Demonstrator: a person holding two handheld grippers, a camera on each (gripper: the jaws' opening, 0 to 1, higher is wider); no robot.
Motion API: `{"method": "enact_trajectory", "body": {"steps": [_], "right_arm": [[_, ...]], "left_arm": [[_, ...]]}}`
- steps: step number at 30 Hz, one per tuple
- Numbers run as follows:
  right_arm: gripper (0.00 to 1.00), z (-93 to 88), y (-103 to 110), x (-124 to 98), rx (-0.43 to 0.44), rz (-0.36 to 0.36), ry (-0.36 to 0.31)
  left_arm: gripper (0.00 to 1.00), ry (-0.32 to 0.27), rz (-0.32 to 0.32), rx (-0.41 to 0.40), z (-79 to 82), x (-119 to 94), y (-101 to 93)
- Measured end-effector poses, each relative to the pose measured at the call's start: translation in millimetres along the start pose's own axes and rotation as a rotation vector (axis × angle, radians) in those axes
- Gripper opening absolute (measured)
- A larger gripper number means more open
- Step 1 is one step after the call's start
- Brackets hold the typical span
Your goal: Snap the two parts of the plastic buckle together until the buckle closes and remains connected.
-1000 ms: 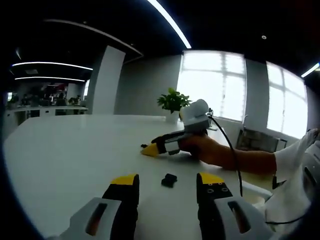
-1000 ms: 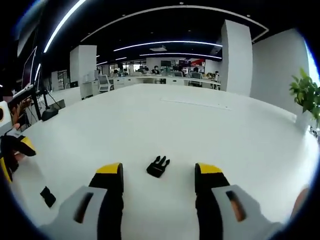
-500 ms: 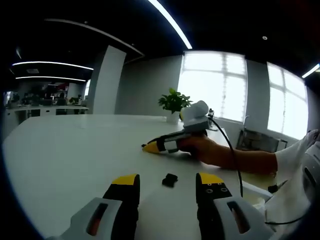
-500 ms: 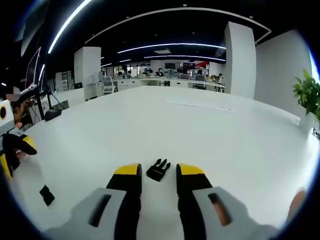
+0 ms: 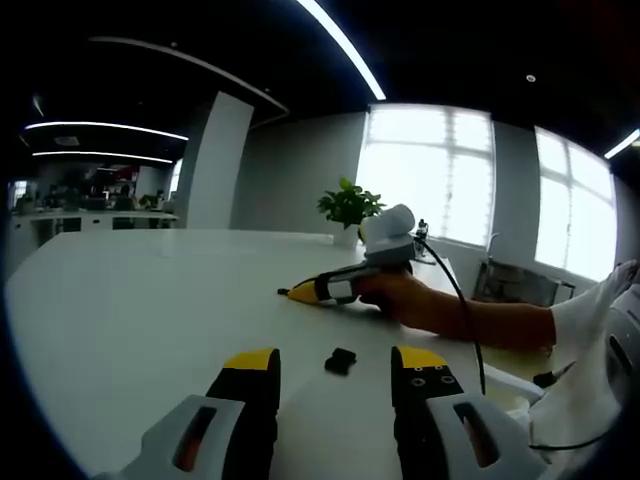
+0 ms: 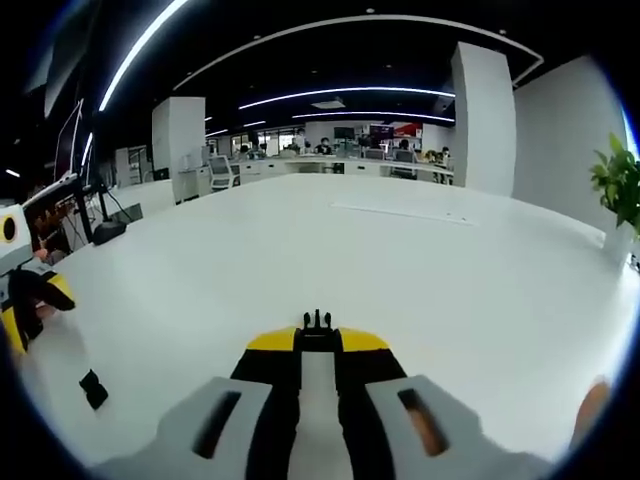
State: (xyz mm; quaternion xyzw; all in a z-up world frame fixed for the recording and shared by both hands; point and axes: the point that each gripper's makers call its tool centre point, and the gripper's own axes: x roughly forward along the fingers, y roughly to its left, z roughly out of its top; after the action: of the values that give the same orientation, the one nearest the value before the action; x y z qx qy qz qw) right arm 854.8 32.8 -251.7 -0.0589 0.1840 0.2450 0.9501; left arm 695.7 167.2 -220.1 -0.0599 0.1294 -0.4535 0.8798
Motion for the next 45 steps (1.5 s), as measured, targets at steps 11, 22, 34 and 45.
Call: {"method": "enact_trajectory", "body": {"steps": [11,22,34,45], "right_arm": [[0.13,3.2,4,0,0.028,0.035,-0.023],[0.13,5.4,7,0,0.058,0.072,-0.036],[0.13,6.7,18,-1,0.042,0.123,-0.033],[0.13,4.2,21,-1,0.043,0.167,-0.021]], "left_arm": [[0.44,0.0,0.001,-0.003,-1.2,0,-1.7],[0.44,0.005,0.002,-0.006,-1.8,0,0.0],[0.43,0.019,0.008,-0.007,-4.0,1,1.2],[0.43,0.019,0.007,-0.009,-3.6,1,2.3]]}}
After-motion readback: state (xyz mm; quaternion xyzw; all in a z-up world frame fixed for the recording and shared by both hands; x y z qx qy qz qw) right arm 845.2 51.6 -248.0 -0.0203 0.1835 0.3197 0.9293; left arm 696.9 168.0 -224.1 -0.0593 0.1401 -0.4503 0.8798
